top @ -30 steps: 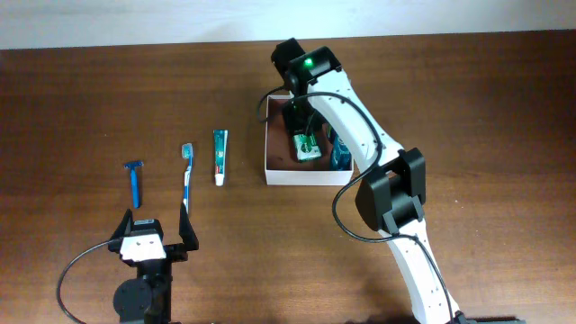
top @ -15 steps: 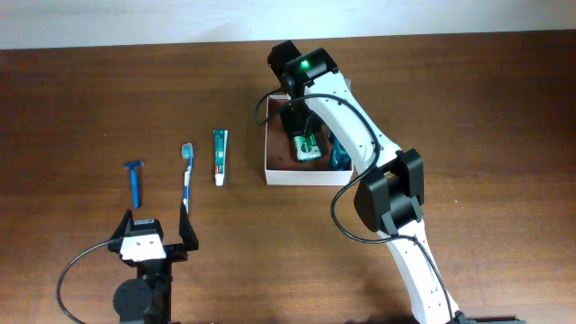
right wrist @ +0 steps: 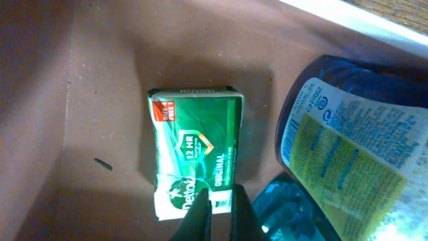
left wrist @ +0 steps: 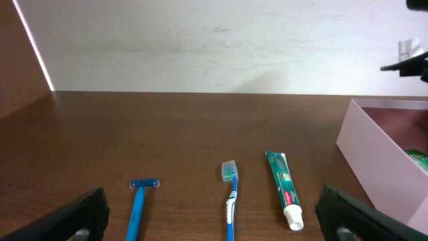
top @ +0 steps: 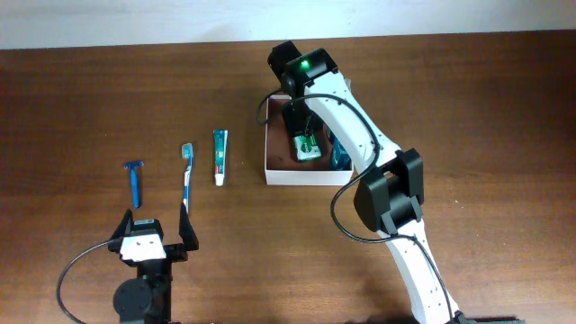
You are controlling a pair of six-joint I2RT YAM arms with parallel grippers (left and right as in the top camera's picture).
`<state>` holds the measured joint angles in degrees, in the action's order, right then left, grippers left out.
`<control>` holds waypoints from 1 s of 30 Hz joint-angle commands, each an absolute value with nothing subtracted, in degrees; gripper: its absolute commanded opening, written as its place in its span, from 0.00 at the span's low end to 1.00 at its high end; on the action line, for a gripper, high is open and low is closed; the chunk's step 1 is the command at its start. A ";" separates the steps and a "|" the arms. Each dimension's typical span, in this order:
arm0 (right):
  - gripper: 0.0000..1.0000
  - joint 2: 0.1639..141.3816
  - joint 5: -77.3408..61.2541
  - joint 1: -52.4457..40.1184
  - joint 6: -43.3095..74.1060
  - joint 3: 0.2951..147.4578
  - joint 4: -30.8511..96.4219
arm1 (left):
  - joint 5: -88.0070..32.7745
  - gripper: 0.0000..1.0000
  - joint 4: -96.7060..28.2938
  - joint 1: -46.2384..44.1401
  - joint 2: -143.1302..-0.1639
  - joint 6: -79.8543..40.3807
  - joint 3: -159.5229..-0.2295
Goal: Pack container
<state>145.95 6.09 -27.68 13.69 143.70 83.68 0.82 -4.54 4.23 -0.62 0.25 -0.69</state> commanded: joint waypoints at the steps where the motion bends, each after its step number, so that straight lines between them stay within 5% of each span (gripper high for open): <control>1: 0.04 147.68 7.18 -27.42 13.69 144.55 83.99 | 0.19 0.99 -4.78 4.01 -0.30 0.93 -0.54; 30: 0.04 149.86 8.23 -28.18 12.23 144.53 83.99 | 0.19 0.99 -4.78 4.01 -0.30 0.93 -0.54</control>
<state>148.94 6.90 -27.81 12.82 143.70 83.79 0.80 -4.54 4.23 -0.62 0.25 -0.69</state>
